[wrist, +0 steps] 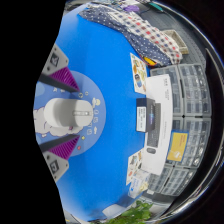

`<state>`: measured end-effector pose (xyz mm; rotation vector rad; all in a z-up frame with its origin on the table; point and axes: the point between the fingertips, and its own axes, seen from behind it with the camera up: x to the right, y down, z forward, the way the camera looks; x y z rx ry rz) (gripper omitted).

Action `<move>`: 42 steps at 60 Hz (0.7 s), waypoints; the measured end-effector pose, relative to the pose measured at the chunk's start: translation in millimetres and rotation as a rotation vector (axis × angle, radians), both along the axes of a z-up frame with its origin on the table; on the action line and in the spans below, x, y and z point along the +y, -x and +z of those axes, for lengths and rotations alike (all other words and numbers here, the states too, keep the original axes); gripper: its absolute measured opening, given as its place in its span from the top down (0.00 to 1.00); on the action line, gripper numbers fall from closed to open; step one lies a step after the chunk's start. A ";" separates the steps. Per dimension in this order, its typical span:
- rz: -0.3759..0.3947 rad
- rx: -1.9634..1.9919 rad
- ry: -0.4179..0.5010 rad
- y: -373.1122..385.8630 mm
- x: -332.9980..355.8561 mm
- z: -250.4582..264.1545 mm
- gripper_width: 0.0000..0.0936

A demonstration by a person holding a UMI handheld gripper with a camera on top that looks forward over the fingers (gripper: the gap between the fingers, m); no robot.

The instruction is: Arrange mouse

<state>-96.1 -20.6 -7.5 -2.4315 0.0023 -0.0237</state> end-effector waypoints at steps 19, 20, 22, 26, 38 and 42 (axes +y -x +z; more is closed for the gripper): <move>-0.007 0.029 -0.146 3.8 -22.3 108.6 0.07; -0.005 0.020 -0.151 3.8 -25.0 117.1 0.08; 0.000 0.003 -0.168 2.6 -30.4 131.1 0.07; 0.006 -0.031 -0.196 1.6 -42.0 155.3 0.07; -0.008 -0.086 -0.235 4.4 -76.7 197.5 0.06; -0.010 -0.078 -0.244 9.4 -85.4 203.3 0.06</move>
